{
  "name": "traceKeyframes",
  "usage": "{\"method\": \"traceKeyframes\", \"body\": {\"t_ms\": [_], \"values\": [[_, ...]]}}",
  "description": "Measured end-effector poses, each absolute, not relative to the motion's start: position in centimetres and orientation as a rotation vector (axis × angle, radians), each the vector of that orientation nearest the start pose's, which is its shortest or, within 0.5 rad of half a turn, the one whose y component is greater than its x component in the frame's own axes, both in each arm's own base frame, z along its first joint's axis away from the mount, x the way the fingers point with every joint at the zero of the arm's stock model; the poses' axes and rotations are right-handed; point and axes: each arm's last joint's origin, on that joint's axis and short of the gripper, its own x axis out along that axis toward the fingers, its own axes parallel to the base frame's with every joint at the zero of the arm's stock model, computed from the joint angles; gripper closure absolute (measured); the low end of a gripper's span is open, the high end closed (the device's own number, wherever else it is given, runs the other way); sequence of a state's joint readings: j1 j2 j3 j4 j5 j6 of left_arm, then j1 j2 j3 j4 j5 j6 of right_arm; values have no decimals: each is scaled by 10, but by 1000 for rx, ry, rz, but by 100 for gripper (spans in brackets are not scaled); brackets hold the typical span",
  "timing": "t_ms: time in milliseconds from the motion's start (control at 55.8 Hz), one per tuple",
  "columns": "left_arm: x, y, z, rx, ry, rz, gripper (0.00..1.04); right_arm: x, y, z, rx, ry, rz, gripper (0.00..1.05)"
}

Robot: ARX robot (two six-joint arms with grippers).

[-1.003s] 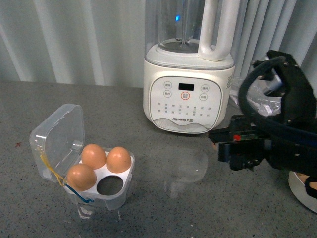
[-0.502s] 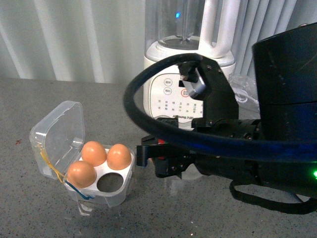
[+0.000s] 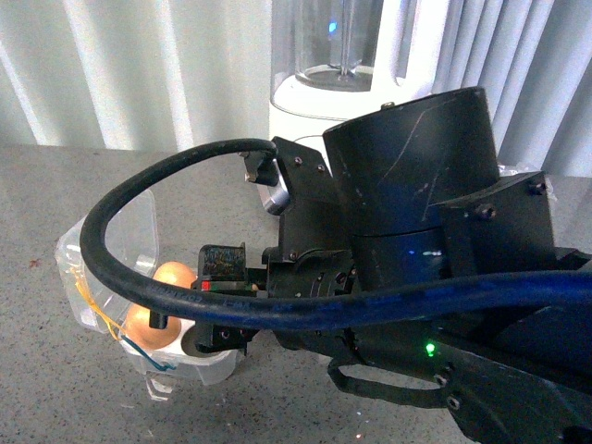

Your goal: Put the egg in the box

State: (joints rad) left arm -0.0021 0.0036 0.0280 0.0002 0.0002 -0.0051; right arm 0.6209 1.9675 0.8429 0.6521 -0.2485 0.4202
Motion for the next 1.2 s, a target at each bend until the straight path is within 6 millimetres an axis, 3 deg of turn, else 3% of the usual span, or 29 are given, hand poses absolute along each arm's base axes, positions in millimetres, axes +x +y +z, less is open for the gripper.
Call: {"method": "traceKeyframes", "body": {"t_ms": [735, 1075, 1200], "values": [[96, 0, 173, -5, -25, -2, 7, 310, 246, 101, 336, 672, 739, 63], [96, 0, 173, -5, -25, -2, 7, 299, 230, 106, 353, 654, 732, 8], [96, 0, 173, -5, -25, -2, 7, 291, 215, 119, 385, 604, 722, 8]]}}
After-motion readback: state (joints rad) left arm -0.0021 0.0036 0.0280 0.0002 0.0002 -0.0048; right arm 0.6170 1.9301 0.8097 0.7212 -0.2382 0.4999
